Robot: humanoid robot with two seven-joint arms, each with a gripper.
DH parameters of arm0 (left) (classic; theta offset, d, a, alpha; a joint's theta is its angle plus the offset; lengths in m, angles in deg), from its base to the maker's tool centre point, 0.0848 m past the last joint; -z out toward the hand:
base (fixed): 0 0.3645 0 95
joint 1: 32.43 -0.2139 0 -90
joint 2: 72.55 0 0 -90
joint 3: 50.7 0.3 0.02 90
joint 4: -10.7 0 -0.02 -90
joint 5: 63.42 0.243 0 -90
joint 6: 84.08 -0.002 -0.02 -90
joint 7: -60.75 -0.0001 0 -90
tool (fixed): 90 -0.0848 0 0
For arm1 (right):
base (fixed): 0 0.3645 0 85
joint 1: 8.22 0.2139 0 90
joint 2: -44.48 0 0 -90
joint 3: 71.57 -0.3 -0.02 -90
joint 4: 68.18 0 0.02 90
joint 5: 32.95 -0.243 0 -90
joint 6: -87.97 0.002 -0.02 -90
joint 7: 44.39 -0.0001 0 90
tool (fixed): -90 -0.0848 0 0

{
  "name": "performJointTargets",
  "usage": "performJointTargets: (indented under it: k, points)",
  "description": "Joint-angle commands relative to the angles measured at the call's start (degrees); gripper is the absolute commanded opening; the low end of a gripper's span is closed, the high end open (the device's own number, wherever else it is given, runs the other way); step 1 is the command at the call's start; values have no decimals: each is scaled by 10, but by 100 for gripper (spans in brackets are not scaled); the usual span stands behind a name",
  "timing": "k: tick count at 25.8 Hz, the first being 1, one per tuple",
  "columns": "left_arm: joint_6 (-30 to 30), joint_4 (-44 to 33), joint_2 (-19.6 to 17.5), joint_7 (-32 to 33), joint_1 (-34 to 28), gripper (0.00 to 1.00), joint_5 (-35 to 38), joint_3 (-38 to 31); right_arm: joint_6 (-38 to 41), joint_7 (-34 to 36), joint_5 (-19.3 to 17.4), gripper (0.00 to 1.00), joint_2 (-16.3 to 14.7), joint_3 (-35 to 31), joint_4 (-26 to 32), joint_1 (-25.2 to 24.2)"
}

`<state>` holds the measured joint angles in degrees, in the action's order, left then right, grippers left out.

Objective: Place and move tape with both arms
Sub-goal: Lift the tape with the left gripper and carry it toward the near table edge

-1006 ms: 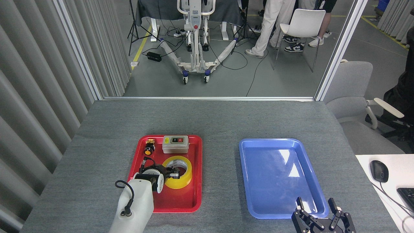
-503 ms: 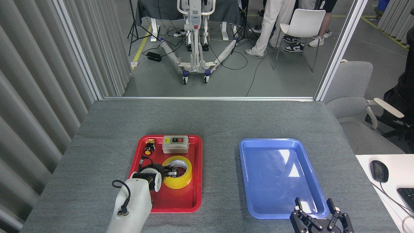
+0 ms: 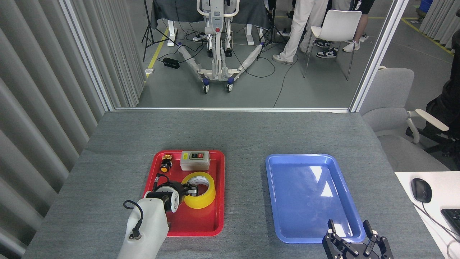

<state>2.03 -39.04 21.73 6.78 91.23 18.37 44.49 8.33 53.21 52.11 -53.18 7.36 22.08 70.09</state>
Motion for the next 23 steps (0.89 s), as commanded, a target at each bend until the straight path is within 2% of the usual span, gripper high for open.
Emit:
performJointTargets:
  k: [1, 4, 8, 12, 15, 17, 19, 21, 23]
  points:
    - [-2, 0, -1, -1, 0, 25, -6, 0, 0, 2, 0, 100, 0, 0, 0, 0]
    - [-7, -16, -8, -1, -2, 21, -9, -7, 0, 2, 0, 100, 0, 1, 0, 0]
    - [-1, -70, -10, 0, -20, 17, -38, -61, 1, 2, 0, 100, 0, 0, 0, 0]
    - [2, -128, -15, 7, -42, 10, -144, -109, 1, 1, 0, 100, -2, 0, 0, 1]
    - [9, -156, -14, 15, -60, 10, -213, -131, 1, 1, 0, 100, -2, 0, 0, 0]
    - [27, -176, -14, 29, -74, 10, -261, -138, 2, 1, -1, 100, -3, 1, 0, -1]
    - [60, -204, -13, 50, -94, 10, -341, -156, 7, 2, -2, 100, -7, 3, 1, -1]
    - [93, -232, -8, 63, -113, 10, -419, -170, 8, 4, -10, 100, -25, 17, 1, -1]
    - [117, -254, -5, 70, -127, 10, -471, -178, 5, 4, -33, 100, -61, 46, 1, 0]
